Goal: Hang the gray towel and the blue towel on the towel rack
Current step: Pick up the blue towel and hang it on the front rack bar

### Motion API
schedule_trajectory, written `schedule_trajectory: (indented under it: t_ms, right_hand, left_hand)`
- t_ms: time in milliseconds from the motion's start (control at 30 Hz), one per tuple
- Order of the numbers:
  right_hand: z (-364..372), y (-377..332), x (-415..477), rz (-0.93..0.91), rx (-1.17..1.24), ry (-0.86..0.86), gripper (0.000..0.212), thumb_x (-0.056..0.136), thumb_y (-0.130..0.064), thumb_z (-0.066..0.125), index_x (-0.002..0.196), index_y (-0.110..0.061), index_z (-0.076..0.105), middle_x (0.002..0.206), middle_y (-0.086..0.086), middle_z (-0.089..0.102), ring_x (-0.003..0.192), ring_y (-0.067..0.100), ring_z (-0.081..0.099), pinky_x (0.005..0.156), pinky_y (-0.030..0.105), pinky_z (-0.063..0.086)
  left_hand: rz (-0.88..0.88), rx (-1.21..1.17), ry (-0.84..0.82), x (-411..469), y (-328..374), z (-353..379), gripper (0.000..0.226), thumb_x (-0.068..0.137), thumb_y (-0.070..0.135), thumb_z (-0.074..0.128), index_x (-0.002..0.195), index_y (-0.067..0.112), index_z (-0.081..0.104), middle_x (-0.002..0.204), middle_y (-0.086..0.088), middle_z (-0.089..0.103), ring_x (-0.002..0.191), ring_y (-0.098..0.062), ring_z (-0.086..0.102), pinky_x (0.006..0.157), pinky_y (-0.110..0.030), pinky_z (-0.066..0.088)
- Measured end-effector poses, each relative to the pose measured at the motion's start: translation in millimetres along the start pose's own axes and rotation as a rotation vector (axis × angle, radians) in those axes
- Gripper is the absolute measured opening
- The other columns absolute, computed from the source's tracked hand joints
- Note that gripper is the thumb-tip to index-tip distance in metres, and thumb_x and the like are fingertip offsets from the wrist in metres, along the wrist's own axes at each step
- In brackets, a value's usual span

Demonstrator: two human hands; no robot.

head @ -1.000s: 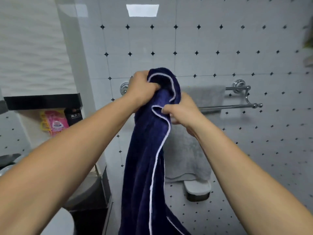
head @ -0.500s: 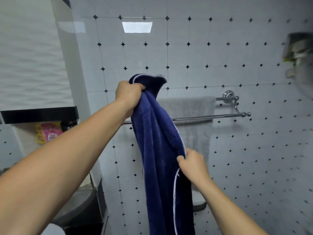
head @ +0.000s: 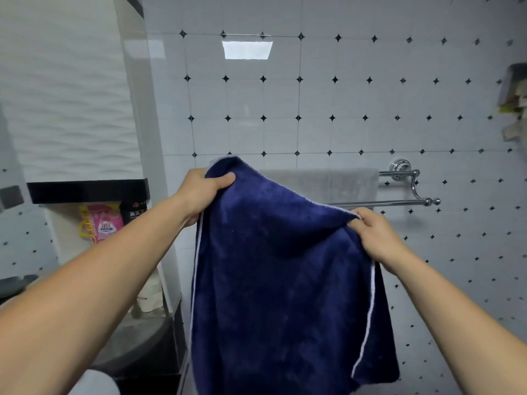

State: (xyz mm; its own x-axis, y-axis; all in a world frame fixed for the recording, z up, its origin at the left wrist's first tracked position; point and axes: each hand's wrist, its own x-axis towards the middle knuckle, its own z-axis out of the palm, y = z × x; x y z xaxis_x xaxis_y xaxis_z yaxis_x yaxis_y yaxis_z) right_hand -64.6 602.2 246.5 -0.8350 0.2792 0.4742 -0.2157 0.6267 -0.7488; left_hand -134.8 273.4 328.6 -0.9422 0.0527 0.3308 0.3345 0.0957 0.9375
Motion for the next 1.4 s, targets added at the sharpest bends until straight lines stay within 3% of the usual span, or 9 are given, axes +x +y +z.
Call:
schedule_trajectory:
  t_ms: [267,433,500,600,700,1000,1167,1267,1400]
  right_hand:
    - [-12,25,12,0.081,-0.332,-0.060,0.040,0.091,-0.025,0.061,0.058,-0.017,0.041,0.056,0.000,0.046,0.061,0.023,0.044,0.053,0.033,0.027]
    - [14,51,-4,0.150,-0.604,-0.164,0.007,0.080,-0.012,0.067,0.079,-0.007,0.063,0.078,0.013,0.066,0.078,0.031,0.060,0.062,0.031,0.039]
    - [21,68,-14,0.201,-0.656,-0.200,0.008,0.076,-0.007,0.062,0.083,-0.004,0.065,0.082,0.017,0.066,0.078,0.033,0.059,0.059,0.029,0.037]
    - [20,101,-31,0.361,-0.604,-0.224,0.006,0.075,-0.005,0.061,0.069,-0.007,0.062,0.071,0.012,0.062,0.071,0.030,0.057,0.054,0.027,0.036]
    - [11,133,-43,0.485,-0.441,-0.167,0.035,0.075,-0.005,0.067,0.051,-0.013,0.043,0.050,0.002,0.042,0.052,0.021,0.043,0.047,0.027,0.028]
    - [1,165,-58,0.573,-0.449,-0.056,0.018,0.082,-0.007,0.058,0.065,-0.011,0.053,0.071,0.008,0.059,0.069,0.026,0.056,0.057,0.029,0.036]
    - [-10,174,-62,0.614,-0.413,-0.034,0.011,0.085,-0.012,0.063,0.077,-0.005,0.065,0.077,0.011,0.065,0.075,0.028,0.059,0.063,0.030,0.042]
    - [-21,174,-63,0.681,-0.395,-0.017,0.032,0.082,-0.021,0.071,0.059,-0.008,0.053,0.062,0.005,0.058,0.059,0.023,0.052,0.053,0.029,0.037]
    - [-26,159,-61,0.850,-0.078,0.000,0.022,0.086,-0.005,0.064,0.067,-0.004,0.053,0.057,0.011,0.056,0.046,0.021,0.049,0.040,0.023,0.041]
  left_hand:
    - [0.034,0.006,0.075,16,0,-21,0.012,0.079,0.021,0.076,0.071,0.013,0.072,0.060,0.005,0.073,0.053,-0.012,0.068,0.050,-0.022,0.054]
    - [0.137,-0.068,0.010,18,20,-6,0.026,0.082,0.013,0.072,0.057,0.016,0.074,0.055,0.003,0.069,0.048,-0.013,0.063,0.052,-0.025,0.055]
    - [0.187,-0.062,-0.002,17,30,1,0.028,0.082,0.013,0.071,0.054,0.017,0.072,0.053,0.004,0.068,0.046,-0.011,0.061,0.052,-0.023,0.054]
    - [0.216,-0.082,0.025,19,43,-3,0.024,0.083,0.014,0.071,0.058,0.015,0.071,0.053,0.004,0.068,0.047,-0.011,0.062,0.052,-0.023,0.054]
    - [0.209,-0.059,0.063,23,48,-16,0.018,0.085,0.014,0.071,0.067,0.016,0.071,0.054,0.008,0.070,0.047,-0.006,0.064,0.049,-0.020,0.054]
    - [0.172,-0.079,0.148,26,41,-39,0.014,0.088,0.017,0.069,0.074,0.016,0.067,0.049,0.013,0.067,0.042,0.000,0.061,0.039,-0.015,0.047]
    - [0.137,-0.117,0.190,31,48,-55,0.011,0.083,0.021,0.074,0.076,0.013,0.069,0.057,0.008,0.071,0.056,-0.008,0.067,0.060,-0.029,0.061]
    - [0.065,-0.107,0.217,33,44,-61,0.011,0.080,0.021,0.076,0.076,0.013,0.070,0.064,0.004,0.072,0.068,-0.017,0.070,0.071,-0.040,0.061]
    - [-0.109,0.041,0.264,32,21,-53,0.018,0.085,0.019,0.071,0.072,0.014,0.059,0.046,0.007,0.066,0.036,-0.004,0.060,0.034,-0.026,0.051]
